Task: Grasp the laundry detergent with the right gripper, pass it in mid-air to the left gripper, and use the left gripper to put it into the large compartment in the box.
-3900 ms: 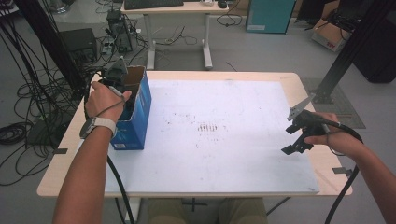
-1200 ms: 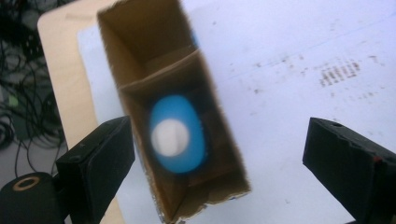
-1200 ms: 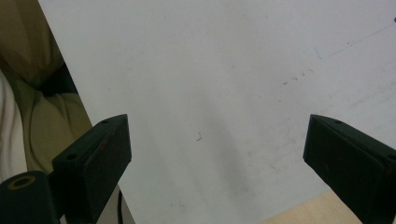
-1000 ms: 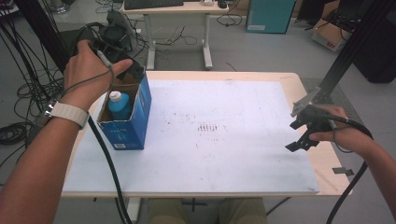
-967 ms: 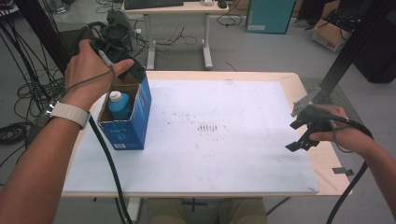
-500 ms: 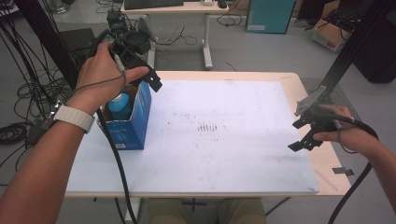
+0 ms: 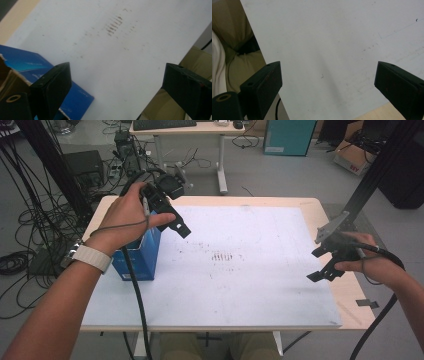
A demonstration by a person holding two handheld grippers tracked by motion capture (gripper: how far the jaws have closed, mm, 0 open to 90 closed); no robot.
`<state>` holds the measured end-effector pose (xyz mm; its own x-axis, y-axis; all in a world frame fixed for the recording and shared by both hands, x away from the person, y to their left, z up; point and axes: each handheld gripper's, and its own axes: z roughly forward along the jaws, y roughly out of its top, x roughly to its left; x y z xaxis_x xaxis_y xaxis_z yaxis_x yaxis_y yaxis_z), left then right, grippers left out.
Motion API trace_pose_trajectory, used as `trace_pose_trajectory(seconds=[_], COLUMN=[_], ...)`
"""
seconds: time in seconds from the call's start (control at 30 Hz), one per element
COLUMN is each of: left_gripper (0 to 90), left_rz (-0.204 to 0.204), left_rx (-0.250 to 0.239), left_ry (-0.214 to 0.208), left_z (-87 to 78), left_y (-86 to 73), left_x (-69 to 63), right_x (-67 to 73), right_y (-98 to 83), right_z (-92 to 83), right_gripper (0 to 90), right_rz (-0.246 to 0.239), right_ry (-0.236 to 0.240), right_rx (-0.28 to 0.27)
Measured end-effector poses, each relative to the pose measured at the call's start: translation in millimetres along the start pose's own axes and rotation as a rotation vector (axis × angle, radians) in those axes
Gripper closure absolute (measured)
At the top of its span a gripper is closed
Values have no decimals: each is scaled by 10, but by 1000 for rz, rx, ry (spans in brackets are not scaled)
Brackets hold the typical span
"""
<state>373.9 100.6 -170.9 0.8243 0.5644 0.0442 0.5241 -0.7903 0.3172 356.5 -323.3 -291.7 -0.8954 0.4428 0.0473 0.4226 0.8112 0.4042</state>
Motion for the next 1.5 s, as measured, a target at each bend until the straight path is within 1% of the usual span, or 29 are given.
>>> trace_pose_trajectory(seconds=[0.03,0.13,0.2,0.27,0.3,0.33,0.4,0.43,0.5,0.53,0.63,0.67,0.7,0.87,1.1,1.13,1.5], left_gripper=[92,92,91,91,91,91,92,91,92,91,92,92,92,93,94,94,95], left_rz=[13,70,87,115,122,136,153,168,175,182,191,191,199,200,190,193,186], left_rx=[9,28,36,44,44,46,49,57,61,64,61,62,70,61,55,57,53], left_ry=[-5,-19,-28,-30,-32,-34,-32,-27,-24,-22,-21,-18,-15,-13,-7,-4,1], left_z=[26,135,209,275,303,327,363,380,397,402,409,416,418,436,448,449,438], left_y=[6,22,34,50,57,64,74,82,90,93,95,94,96,100,89,90,78], left_x=[-26,-136,-204,-267,-297,-321,-357,-373,-391,-396,-412,-421,-426,-442,-447,-448,-441], right_x=[-3,-14,-8,-5,-10,-10,-17,-21,-25,-21,-25,-23,-27,-27,-16,-21,-8], right_y=[-2,-7,-6,-4,-3,0,-4,-4,-8,-8,-12,-15,-14,-8,-16,-17,2], right_z=[-1,3,5,12,17,17,25,26,31,31,27,27,24,24,3,-2,-2], right_gripper=[76,77,77,77,77,76,76,77,77,76,77,77,77,76,77,77,77], right_rz=[-1,-7,0,-5,-10,-5,-4,-5,-8,-1,-9,-4,-7,-16,-5,-8,-8], right_ry=[1,1,6,4,4,7,5,6,6,7,9,7,10,9,4,4,5], right_rx=[-2,-9,-2,-6,-9,-3,-12,-10,-14,-12,-6,-13,-8,-13,-15,-8,-11])
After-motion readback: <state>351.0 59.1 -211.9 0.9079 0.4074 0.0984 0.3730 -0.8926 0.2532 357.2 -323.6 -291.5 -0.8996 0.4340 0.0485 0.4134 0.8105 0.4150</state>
